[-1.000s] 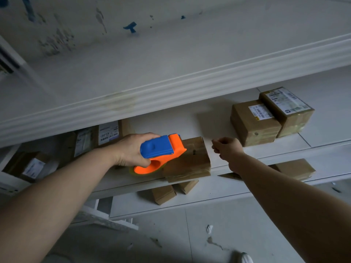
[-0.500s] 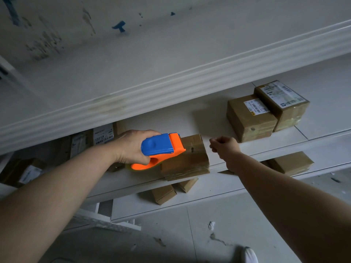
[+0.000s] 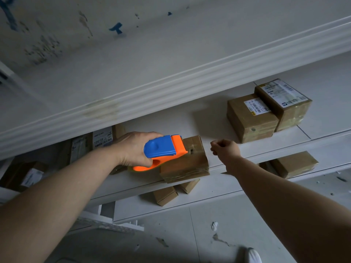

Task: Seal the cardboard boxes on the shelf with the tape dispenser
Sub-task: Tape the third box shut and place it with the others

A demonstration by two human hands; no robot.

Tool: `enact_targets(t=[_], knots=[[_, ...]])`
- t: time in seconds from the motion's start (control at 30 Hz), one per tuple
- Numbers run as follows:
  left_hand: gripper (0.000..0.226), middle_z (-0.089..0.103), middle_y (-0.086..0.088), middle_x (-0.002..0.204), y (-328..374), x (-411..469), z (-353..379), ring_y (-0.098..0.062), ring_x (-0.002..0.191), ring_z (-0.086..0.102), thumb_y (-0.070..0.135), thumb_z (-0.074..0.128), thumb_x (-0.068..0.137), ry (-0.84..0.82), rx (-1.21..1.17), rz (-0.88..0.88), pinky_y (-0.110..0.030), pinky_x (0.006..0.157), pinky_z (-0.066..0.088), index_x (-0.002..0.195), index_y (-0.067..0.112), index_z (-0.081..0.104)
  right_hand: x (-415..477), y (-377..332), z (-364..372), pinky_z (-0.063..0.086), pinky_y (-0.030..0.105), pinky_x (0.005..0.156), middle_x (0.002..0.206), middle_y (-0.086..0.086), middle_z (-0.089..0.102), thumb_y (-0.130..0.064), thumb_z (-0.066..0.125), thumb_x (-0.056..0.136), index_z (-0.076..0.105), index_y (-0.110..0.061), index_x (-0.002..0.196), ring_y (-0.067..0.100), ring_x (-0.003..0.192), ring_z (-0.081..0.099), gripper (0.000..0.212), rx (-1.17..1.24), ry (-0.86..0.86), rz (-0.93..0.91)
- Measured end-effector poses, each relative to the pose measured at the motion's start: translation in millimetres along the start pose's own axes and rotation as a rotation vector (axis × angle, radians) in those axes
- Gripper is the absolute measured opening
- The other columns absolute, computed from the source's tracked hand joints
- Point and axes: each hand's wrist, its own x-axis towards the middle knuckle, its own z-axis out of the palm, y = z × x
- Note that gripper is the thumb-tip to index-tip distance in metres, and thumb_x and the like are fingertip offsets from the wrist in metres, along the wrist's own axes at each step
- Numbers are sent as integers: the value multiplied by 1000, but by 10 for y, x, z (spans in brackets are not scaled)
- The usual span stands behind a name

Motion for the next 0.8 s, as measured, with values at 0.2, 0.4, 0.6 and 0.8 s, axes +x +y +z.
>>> enact_targets(t=[0.2,0.4,0.6,0.8], knots=[[82,52,26,87,10,3,11,-1,75,52,41,65,53,-4,5,-8,-19,60,37,131,48,41,4,128,86,42,20,56,74,0,65,-17,58,93,66,-14,87,13,70,59,10,24,-23,30],[80,59,21,96,-22,0,39,-9,84,57,40,66,54,12,-4,0,-22,68,44,130,50,41,-39,178,272,45,29,74,101,5,66,-24,51,97,61,-13,111,25,97,61,21,-161,35,-49],[79,57,22,94,-38,-17,33,-8,81,55,41,65,54,26,9,11,-19,65,40,129,49,42,-42,223,179,43,46,101,138,10,34,-30,56,92,34,-25,143,31,121,45,55,-358,3,24],[82,60,15,103,-122,-16,35,-9,84,57,40,65,57,-2,1,6,-28,73,51,133,50,36,-163,-42,142,40,36,106,145,3,39,-3,60,79,36,-20,144,18,131,42,71,-269,-146,-309]])
